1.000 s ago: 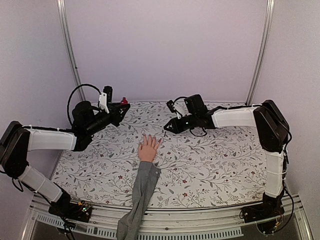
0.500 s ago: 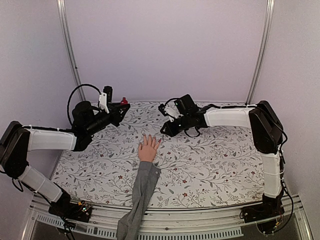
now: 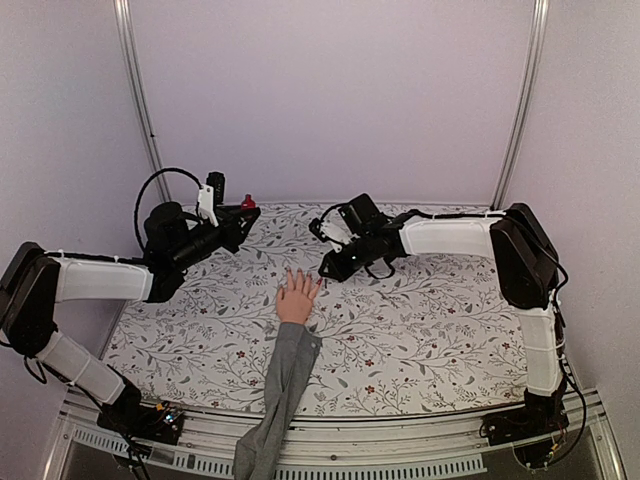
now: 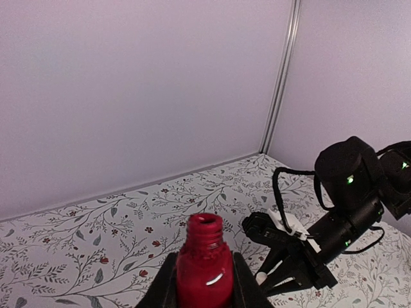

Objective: Paint the nails
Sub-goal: Paint the nail polish on the nail.

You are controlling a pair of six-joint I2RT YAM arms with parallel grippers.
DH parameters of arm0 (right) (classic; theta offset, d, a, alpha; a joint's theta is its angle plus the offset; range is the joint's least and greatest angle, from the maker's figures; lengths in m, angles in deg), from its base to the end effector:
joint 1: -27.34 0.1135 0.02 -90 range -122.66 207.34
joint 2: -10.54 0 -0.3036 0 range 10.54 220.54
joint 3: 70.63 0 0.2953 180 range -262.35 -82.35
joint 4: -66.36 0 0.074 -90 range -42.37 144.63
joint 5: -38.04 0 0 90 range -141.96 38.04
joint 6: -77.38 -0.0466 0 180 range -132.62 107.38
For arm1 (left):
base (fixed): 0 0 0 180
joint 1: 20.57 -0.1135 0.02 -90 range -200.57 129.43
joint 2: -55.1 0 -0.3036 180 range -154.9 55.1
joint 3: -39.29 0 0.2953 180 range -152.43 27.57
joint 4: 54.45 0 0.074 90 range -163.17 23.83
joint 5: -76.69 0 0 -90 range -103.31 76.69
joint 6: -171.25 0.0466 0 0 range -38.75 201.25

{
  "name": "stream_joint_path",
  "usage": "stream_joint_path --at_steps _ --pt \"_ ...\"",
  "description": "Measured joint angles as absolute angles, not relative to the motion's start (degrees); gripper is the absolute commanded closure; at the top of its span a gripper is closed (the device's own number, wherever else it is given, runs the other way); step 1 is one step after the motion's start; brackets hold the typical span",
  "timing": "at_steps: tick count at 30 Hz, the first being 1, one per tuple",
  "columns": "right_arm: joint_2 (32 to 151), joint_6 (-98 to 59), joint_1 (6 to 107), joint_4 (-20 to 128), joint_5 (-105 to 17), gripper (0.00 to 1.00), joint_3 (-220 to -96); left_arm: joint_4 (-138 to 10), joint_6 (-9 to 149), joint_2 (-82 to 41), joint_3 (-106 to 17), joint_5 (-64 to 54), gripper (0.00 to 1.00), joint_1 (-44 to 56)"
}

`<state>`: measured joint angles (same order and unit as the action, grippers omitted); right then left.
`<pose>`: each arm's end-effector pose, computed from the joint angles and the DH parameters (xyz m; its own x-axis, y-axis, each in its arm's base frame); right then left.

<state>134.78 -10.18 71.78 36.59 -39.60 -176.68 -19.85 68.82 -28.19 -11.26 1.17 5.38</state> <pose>0.3867 0.3932 0.1835 -0.4963 -0.5449 -0.6758 -0.8081 0.5744 0.1303 0.3114 -0.1645 0.2592 -0.1111 -0.1777 -0.9778 0.6395 0.7404 -0.2072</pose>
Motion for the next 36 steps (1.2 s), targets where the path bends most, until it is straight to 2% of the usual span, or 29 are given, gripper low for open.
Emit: stream_joint_path --at_steps 36 --pt "134.8 -8.7 72.7 35.8 -41.0 1.00 -178.2 -19.8 68.9 -28.2 -11.3 1.0 1.00 5.4"
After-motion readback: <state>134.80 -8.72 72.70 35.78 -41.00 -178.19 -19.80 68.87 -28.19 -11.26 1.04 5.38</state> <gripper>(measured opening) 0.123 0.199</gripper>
